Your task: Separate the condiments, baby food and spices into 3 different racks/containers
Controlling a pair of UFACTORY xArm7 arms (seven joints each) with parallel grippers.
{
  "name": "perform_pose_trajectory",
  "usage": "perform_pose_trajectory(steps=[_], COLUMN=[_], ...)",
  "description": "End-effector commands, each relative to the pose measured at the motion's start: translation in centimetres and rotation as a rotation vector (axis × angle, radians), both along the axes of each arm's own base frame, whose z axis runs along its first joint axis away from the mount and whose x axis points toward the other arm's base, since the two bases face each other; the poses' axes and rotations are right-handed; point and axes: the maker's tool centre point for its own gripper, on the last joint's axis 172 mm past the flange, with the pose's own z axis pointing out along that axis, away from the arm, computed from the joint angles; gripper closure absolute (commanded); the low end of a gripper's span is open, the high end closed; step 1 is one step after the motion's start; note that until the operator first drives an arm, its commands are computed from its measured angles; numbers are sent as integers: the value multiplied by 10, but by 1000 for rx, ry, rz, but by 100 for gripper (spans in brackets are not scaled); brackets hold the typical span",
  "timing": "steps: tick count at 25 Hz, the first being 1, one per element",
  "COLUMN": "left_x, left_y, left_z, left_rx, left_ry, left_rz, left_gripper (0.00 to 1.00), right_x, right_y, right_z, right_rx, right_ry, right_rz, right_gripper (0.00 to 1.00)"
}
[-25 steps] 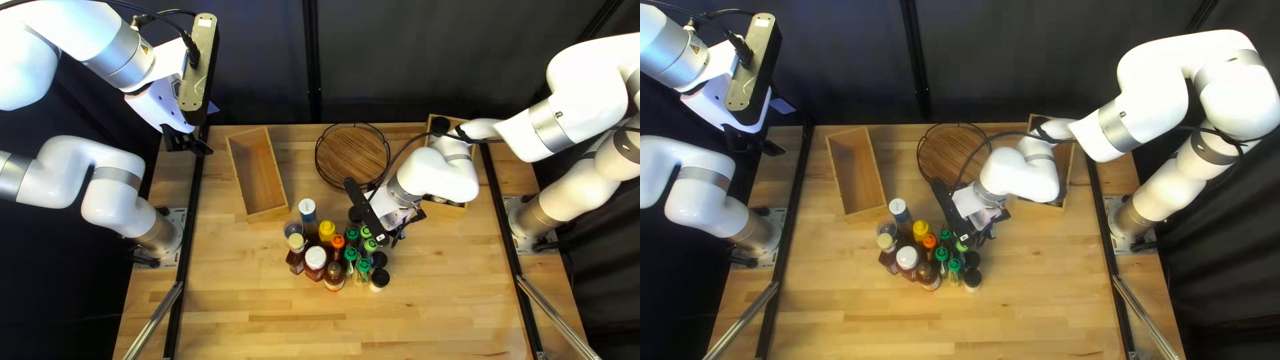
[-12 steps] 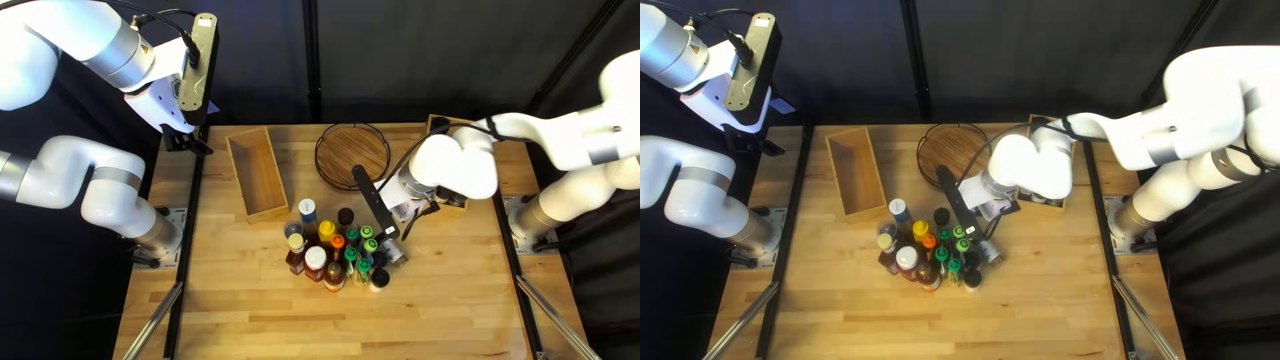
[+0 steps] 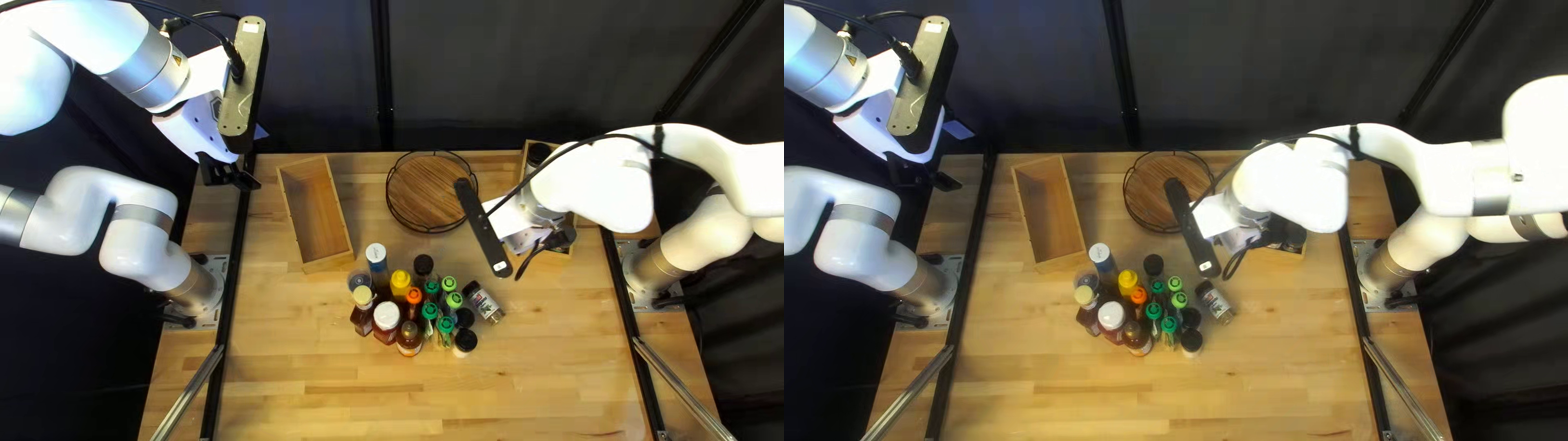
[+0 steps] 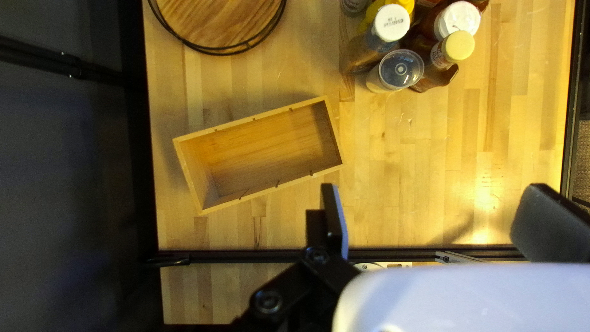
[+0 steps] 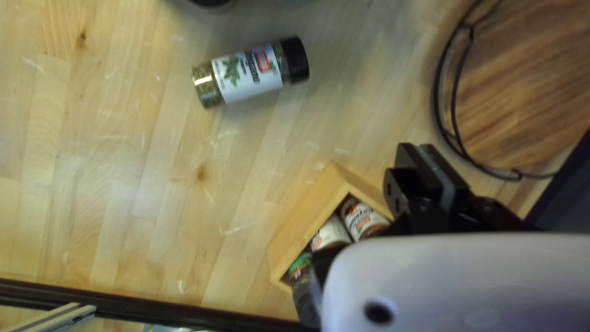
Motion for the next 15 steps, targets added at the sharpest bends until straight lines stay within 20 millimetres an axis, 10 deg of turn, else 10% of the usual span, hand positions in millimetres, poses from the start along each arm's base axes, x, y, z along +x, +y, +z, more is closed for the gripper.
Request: perform_pose_trajectory(steps=[1,15], left_x=[0,0], left_y=[0,0], left_z=[0,0], left_rx=[0,0], left_ry=[0,0], left_rz=[0,0], left_gripper=[0,0], right_x=[-1,19], right_y=[14,106], right_z=[-25,-89], right_rx=[55,232], right_ry=[-12,-41], right_rz=[-76,-465], right_gripper=[0,0])
